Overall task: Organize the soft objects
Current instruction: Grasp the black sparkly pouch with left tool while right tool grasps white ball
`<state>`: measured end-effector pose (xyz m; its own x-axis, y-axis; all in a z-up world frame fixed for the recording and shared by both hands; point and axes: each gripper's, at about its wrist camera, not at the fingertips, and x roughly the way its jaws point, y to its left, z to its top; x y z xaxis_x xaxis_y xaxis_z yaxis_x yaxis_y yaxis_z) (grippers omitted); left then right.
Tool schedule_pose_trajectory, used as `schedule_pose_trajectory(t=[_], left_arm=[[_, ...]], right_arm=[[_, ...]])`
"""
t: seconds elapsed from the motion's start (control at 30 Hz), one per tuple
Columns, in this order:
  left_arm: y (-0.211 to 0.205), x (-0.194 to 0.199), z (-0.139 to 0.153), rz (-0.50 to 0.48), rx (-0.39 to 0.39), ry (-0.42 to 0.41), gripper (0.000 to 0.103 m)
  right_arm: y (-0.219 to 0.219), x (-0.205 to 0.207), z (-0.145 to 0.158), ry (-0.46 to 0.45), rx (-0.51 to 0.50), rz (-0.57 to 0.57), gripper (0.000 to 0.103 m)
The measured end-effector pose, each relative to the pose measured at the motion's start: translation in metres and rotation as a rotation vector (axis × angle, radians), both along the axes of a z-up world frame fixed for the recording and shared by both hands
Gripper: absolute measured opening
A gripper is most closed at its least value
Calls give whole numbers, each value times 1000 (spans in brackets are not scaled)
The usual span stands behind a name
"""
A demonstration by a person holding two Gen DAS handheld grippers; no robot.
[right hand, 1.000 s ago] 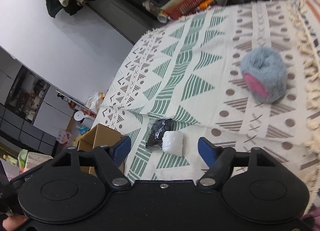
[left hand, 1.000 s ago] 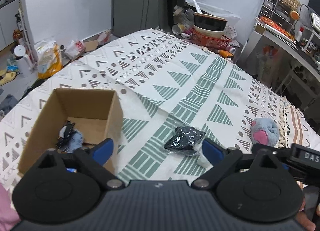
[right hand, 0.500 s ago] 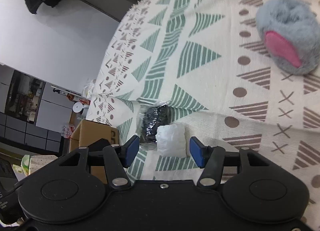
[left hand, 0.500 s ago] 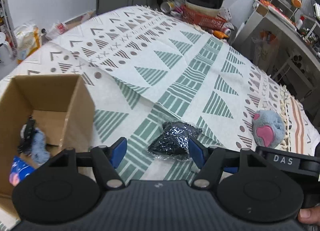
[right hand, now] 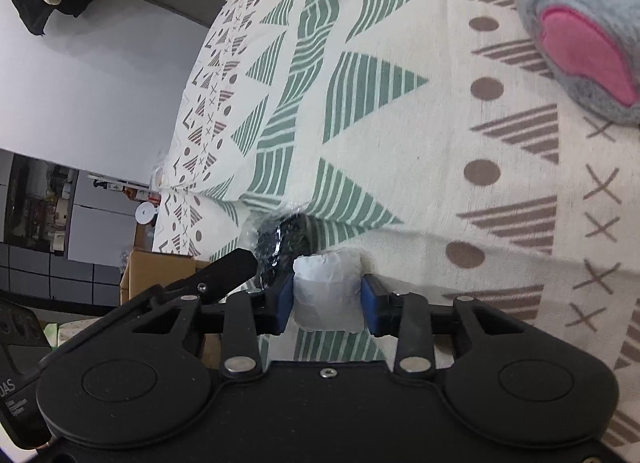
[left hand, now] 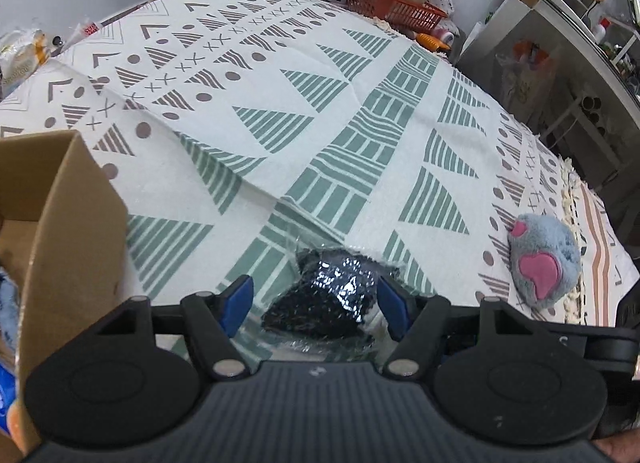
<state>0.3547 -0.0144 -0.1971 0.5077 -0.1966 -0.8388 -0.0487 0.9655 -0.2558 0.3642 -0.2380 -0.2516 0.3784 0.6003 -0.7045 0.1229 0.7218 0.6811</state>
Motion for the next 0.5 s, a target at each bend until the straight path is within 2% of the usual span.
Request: schedule_pose_trajectory(t=[0.07,0.2,0.3,0.37,0.43,0.5], left_arm=[[-3,5,-6,0,21,28,70],[-7,9,-13,-14,-11,35,74],[-17,10,-19,-27,27,43,76],[-23,8,-20,-44,52,20,75],[-27,6,-21,-45,69,35,69],[-25,4,-16,-20,53,41,56]], right_arm=[[-3,1,1,-4,5,-18,35],[-13,0,4,-20,1,-58,34],[-14,-1,5,-37,-11,-55,35],[-15,-1,7,-47,-19,-54,35],[-16,-2,8,-55,-24,-58,35],[-18,-3,8,-59,-21,-60,35]])
